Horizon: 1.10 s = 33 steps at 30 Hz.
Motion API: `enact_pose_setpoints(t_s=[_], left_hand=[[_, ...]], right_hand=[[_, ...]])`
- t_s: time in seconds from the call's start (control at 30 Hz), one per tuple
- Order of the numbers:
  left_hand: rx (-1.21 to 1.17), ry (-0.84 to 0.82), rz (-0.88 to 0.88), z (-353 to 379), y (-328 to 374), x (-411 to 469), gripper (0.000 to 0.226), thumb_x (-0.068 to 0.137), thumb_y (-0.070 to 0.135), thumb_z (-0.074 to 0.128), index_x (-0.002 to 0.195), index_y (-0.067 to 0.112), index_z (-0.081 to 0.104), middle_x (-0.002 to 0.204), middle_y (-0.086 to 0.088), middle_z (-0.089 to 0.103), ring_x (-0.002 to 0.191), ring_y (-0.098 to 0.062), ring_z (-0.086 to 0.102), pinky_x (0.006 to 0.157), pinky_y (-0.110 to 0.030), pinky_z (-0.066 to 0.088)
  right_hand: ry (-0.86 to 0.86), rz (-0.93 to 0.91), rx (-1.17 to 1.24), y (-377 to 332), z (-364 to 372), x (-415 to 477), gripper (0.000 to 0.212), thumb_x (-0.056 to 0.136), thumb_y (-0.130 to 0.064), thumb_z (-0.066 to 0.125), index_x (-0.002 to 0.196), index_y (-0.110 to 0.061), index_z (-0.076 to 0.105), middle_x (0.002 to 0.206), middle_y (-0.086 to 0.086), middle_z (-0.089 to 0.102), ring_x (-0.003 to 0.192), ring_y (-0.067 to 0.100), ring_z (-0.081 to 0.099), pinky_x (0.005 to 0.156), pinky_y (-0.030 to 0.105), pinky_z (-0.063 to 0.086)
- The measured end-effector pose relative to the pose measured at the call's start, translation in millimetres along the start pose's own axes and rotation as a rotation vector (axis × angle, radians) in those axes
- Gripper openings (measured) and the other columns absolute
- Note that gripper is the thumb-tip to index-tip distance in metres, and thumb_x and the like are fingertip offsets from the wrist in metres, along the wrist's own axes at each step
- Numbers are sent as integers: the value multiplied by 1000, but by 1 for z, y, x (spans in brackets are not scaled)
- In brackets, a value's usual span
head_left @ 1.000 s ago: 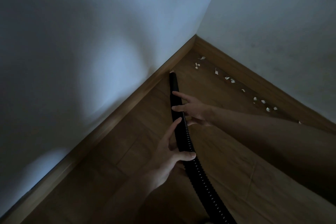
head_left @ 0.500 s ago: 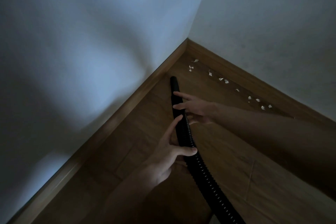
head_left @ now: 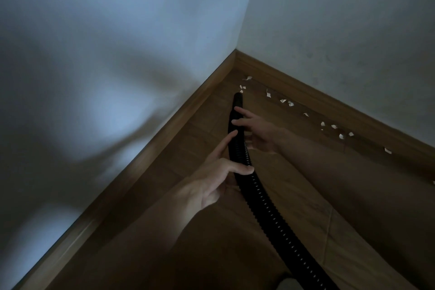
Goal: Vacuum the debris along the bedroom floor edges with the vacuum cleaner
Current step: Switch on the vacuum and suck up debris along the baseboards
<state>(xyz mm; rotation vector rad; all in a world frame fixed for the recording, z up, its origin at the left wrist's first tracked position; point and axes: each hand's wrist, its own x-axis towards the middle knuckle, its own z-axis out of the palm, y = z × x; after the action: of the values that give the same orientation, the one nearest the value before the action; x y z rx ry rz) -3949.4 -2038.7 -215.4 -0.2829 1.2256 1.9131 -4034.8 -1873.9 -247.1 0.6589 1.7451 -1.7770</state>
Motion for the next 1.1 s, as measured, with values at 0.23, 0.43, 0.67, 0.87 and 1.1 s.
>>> enact_pose_setpoints(t_s=[0.23, 0.43, 0.67, 0.87, 1.1], left_hand=[[75, -21, -18, 5, 21, 18, 86, 80, -12, 66, 138, 48, 48, 117, 2, 61, 96, -23, 67, 62, -32, 56], [112, -33, -63, 13, 27, 33, 87, 80, -11, 67, 139, 49, 47, 125, -9, 59, 88, -30, 71, 59, -41, 58], [128, -52, -77, 13, 26, 39, 87, 82, -11, 66, 140, 50, 45, 121, -10, 59, 86, -30, 72, 64, -45, 60], [110, -43, -65, 7, 21, 39, 87, 81, -10, 68, 139, 51, 45, 123, -11, 59, 84, -29, 73, 64, -43, 59], [62, -1, -34, 12, 25, 45, 87, 78, -12, 68, 136, 49, 48, 130, -11, 57, 92, -33, 70, 60, -41, 58]], right_hand=[[46, -35, 28, -10, -6, 12, 58, 95, -18, 61, 145, -42, 43, 132, 4, 52, 105, 22, 57, 73, 32, 52], [69, -49, 7, -12, -21, 17, 57, 96, -19, 58, 146, -42, 41, 123, 1, 53, 102, 19, 57, 69, 30, 48], [54, -61, 23, -11, -28, 20, 58, 96, -18, 58, 147, -41, 40, 132, 5, 48, 103, 22, 56, 68, 31, 49], [51, -67, 10, -9, -22, 28, 59, 95, -17, 59, 146, -42, 42, 121, 2, 53, 102, 21, 57, 68, 31, 49], [54, -97, -18, -17, -21, 37, 59, 96, -17, 57, 148, -40, 40, 121, 4, 52, 102, 20, 56, 73, 32, 48]])
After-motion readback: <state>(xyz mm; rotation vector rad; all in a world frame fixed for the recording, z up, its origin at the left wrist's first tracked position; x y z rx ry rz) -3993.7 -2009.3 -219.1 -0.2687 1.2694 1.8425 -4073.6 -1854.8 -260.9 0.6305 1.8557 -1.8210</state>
